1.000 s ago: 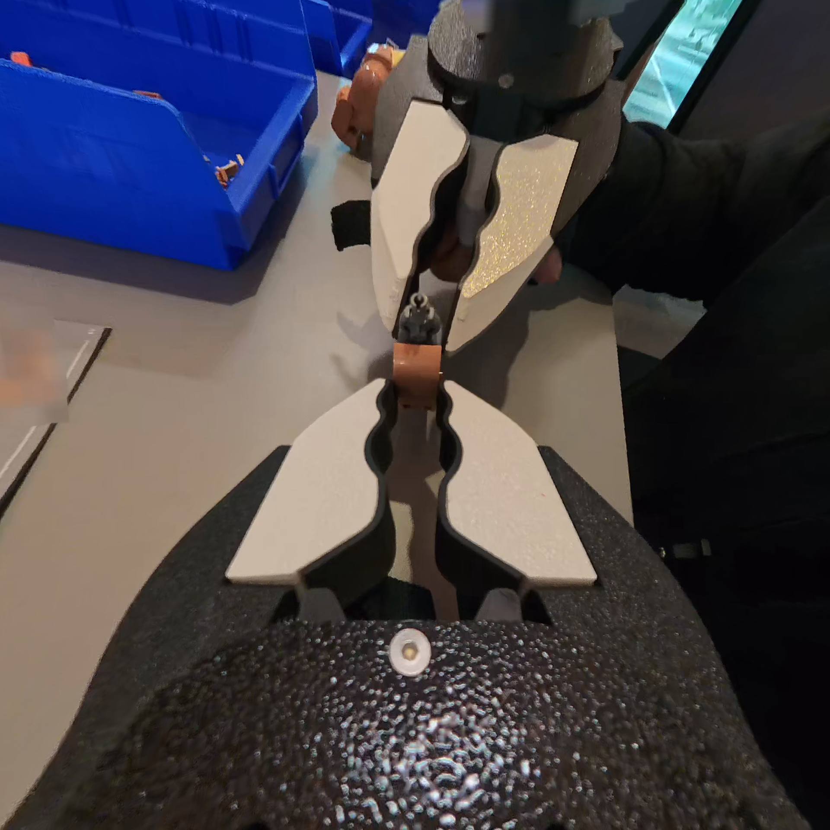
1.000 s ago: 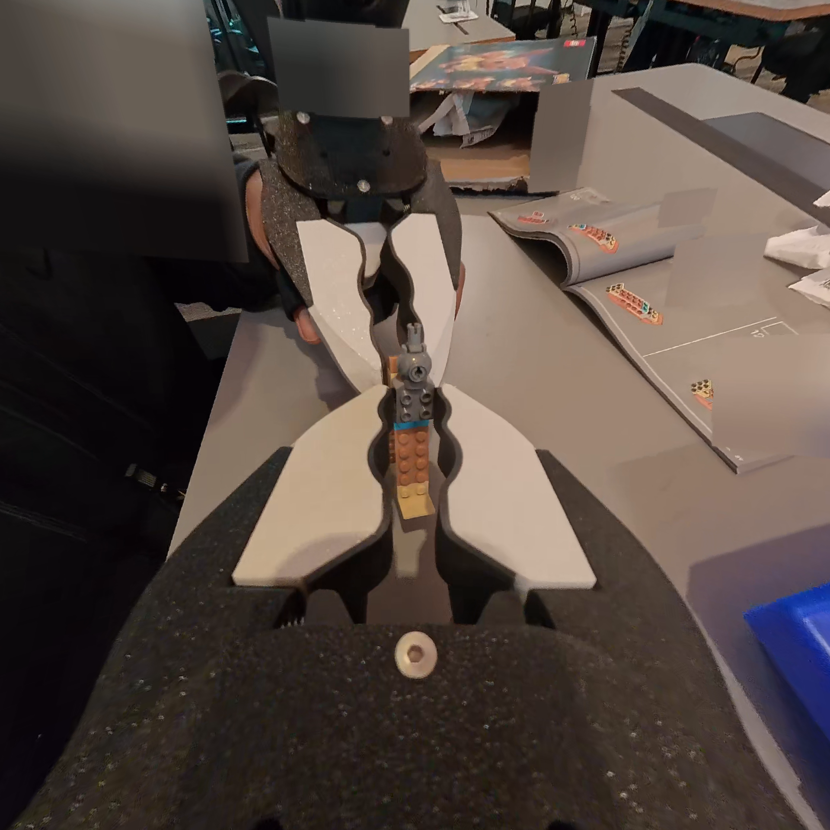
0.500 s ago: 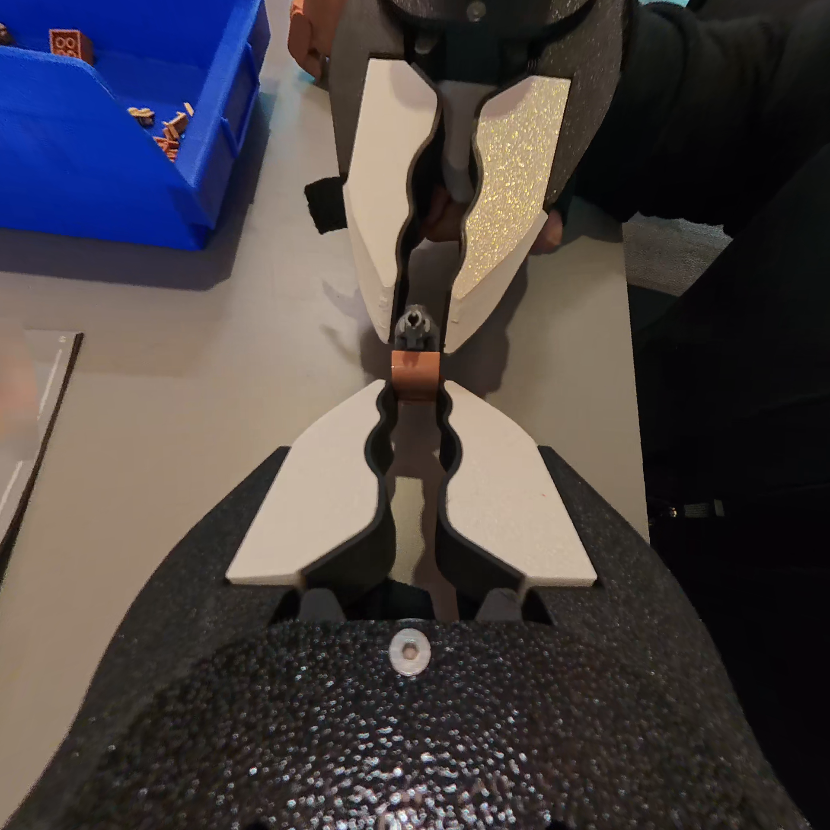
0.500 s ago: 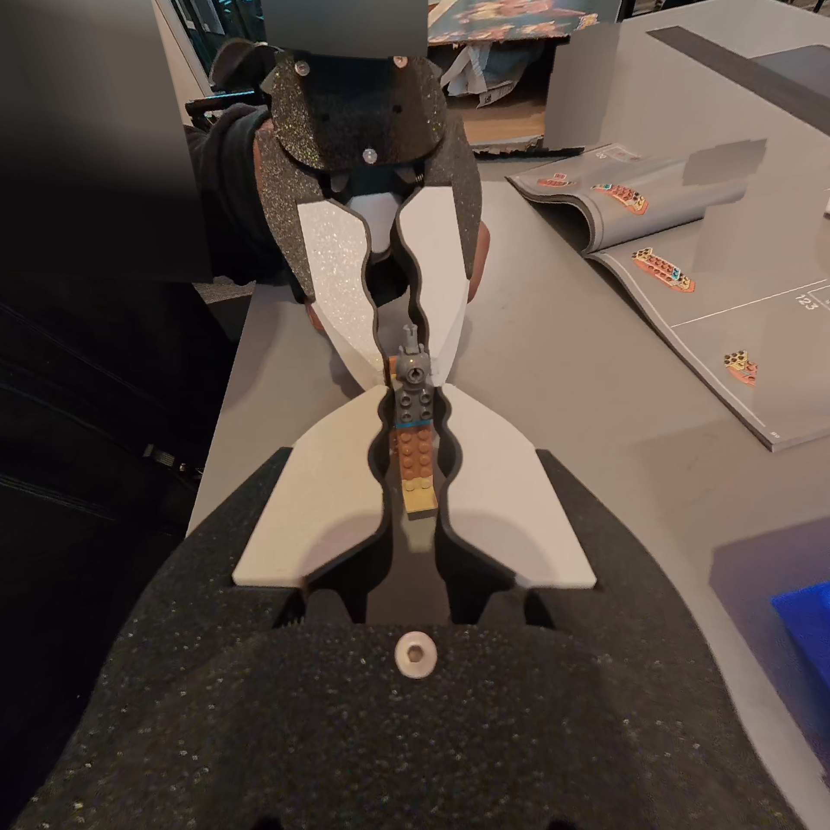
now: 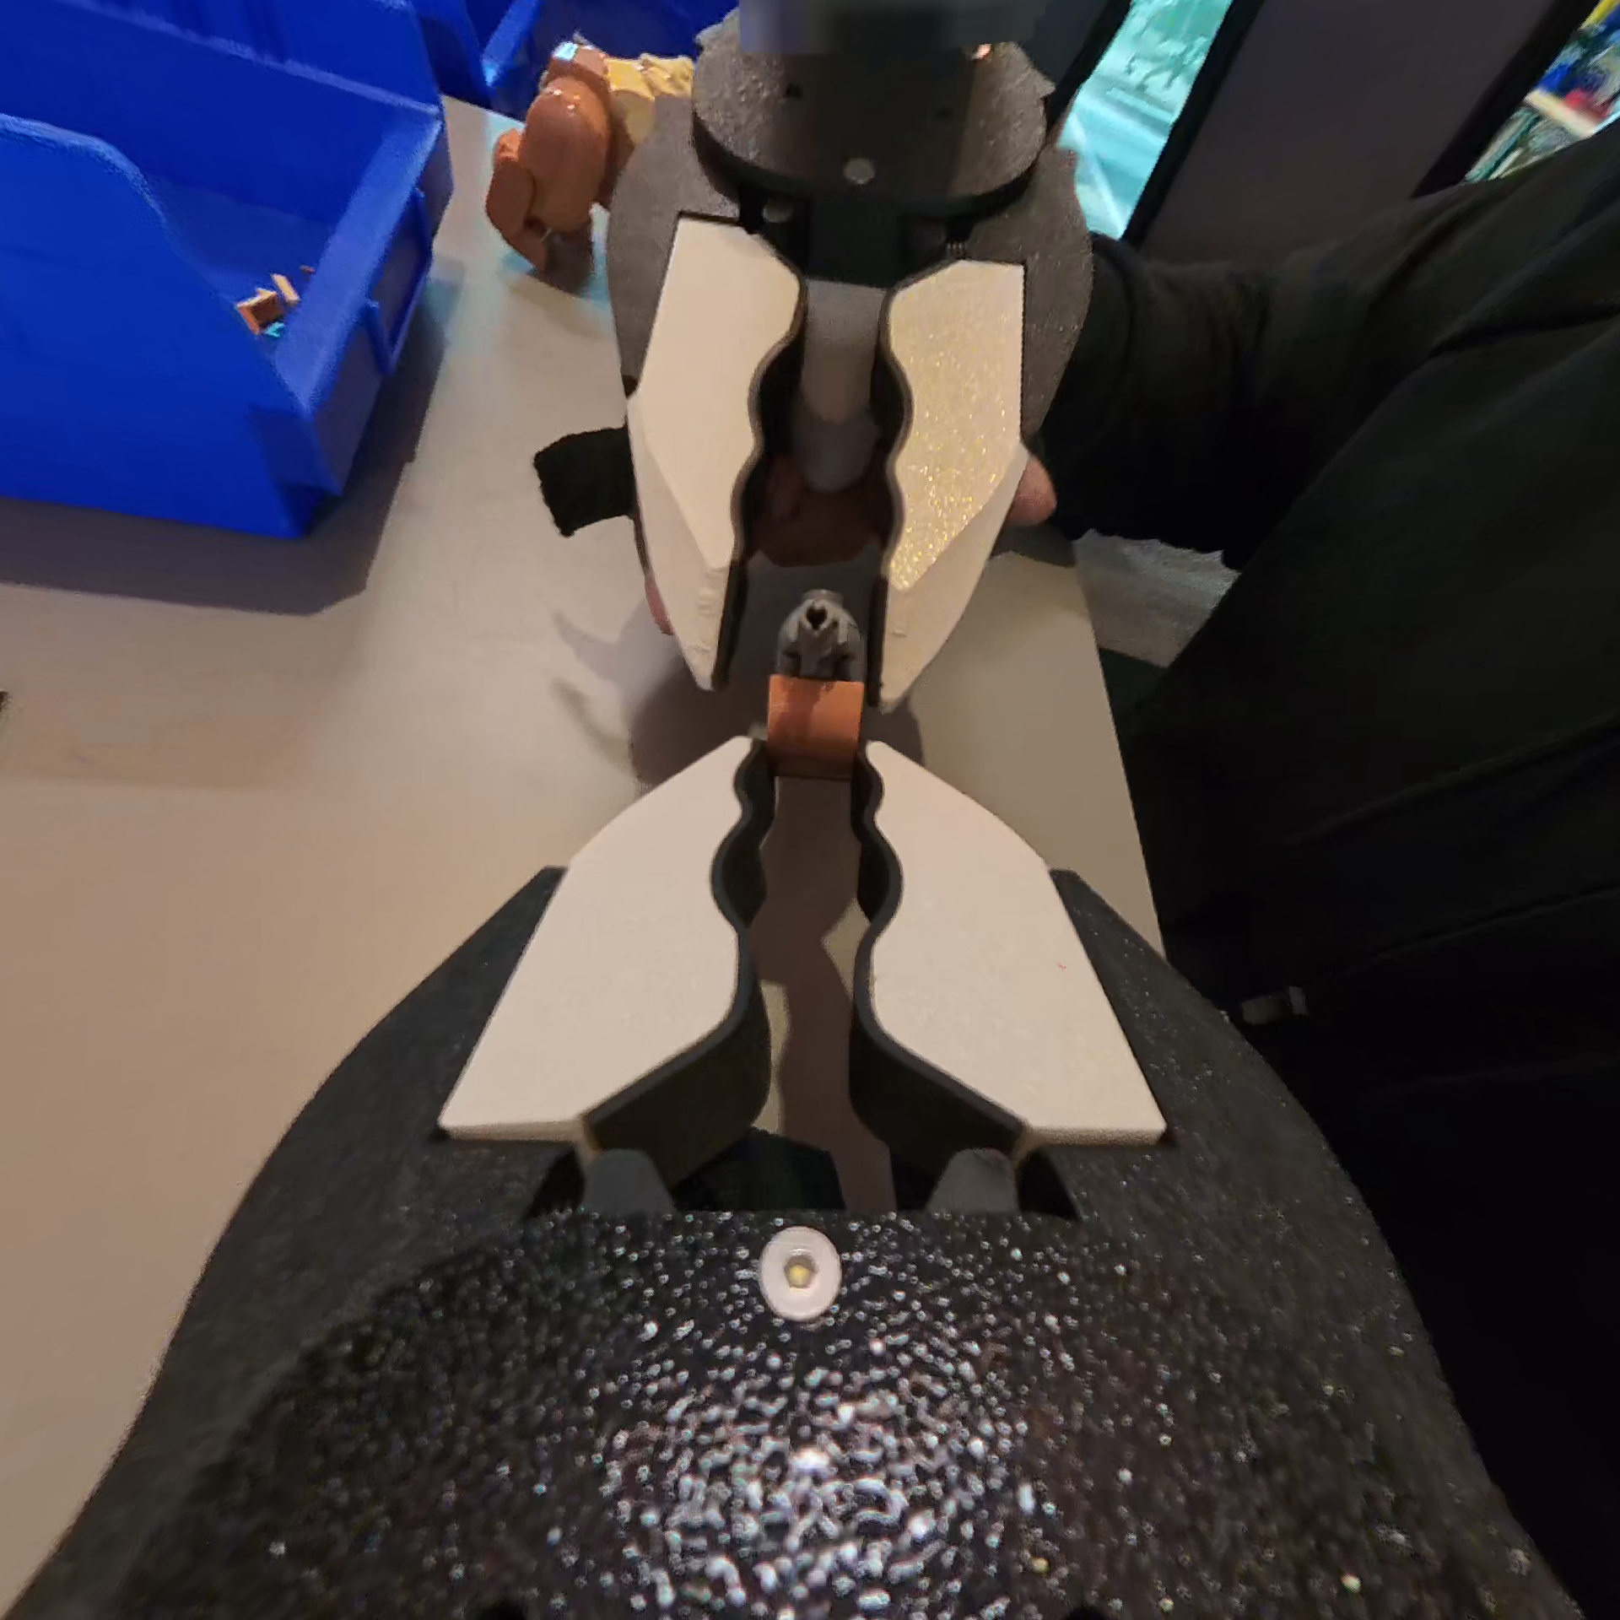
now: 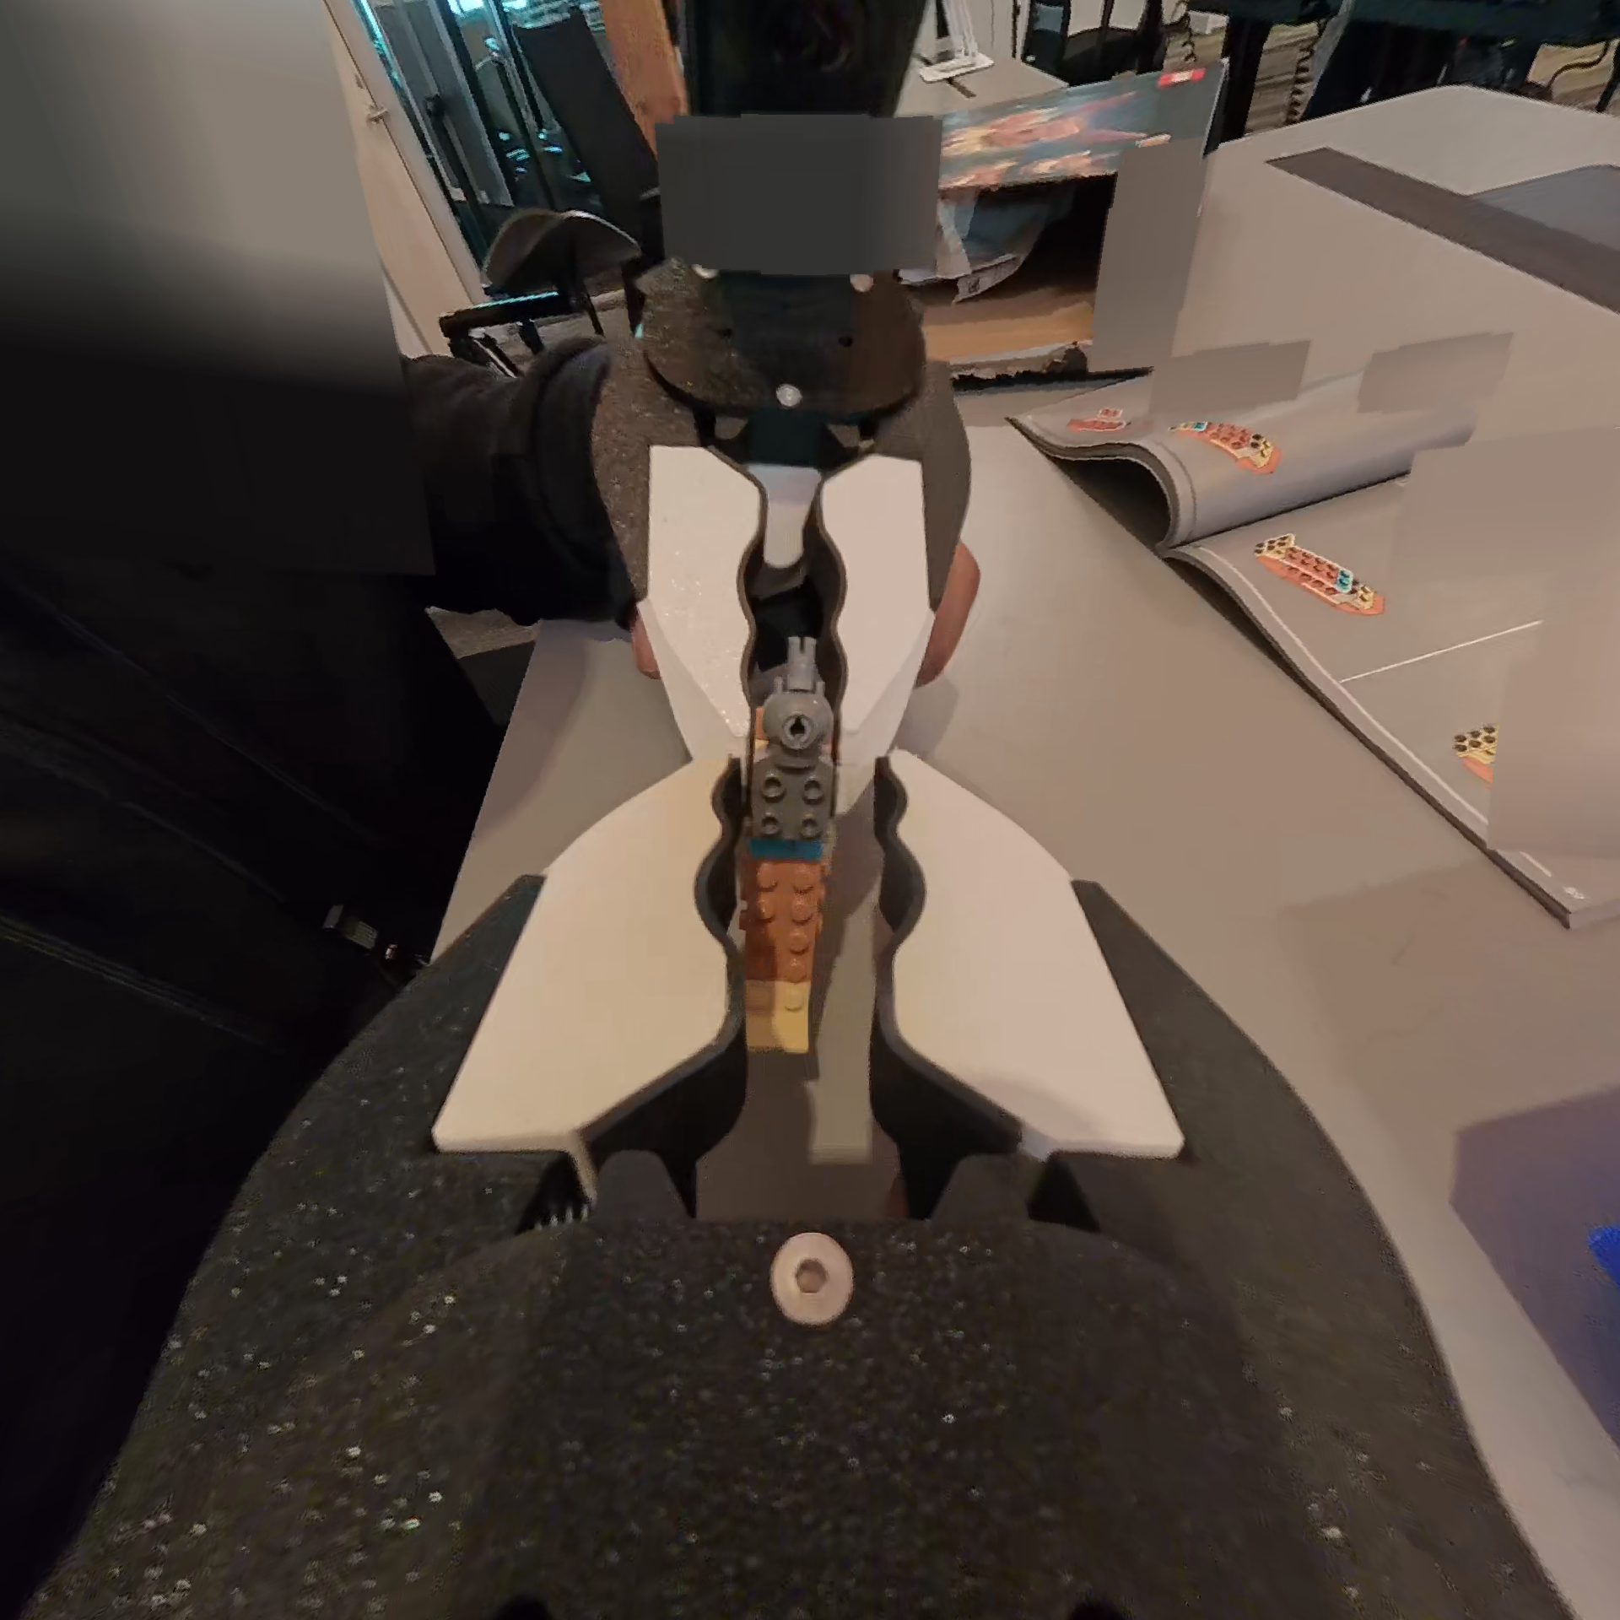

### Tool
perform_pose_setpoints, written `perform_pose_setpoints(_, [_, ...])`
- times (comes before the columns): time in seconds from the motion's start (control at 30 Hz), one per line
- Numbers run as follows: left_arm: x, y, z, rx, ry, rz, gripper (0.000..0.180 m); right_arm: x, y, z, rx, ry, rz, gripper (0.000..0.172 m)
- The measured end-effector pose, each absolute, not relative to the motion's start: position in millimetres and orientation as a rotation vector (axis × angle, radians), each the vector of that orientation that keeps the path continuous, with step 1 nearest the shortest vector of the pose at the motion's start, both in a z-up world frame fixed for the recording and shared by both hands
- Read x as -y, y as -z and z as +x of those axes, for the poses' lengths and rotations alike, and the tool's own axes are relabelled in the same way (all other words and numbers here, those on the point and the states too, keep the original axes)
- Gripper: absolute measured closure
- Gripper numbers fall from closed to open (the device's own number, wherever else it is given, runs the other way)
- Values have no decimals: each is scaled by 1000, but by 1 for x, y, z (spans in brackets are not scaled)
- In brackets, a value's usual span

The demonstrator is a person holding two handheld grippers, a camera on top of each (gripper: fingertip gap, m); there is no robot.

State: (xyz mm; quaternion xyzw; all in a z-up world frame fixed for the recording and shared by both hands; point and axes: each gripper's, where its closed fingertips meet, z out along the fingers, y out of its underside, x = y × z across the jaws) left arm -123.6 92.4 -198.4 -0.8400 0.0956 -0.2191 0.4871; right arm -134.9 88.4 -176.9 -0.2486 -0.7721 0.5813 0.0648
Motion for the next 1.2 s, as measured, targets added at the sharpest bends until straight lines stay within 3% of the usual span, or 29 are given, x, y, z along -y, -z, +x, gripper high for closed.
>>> perform_pose_setpoints(0.2, [-89,190,-125,-194,712,-1934,163,-89,172,-131,2324,-1864,-728,136])
perform_pose_setpoints(0.43, [-89,191,-132,-118,753,-1925,164,-88,192,-131,2451,-1682,-764,152])
perform_pose_setpoints(0.6, [-91,191,-133,-95,751,-1920,164,-89,194,-132,2443,-1676,-789,152])
perform_pose_setpoints(0.83, [-90,179,-134,-28,795,-1800,155,-90,179,-138,2284,-1828,-827,153])
perform_pose_setpoints(1.2, [-91,163,-128,3,826,-1620,160,-80,146,-146,1938,-2106,-842,153])
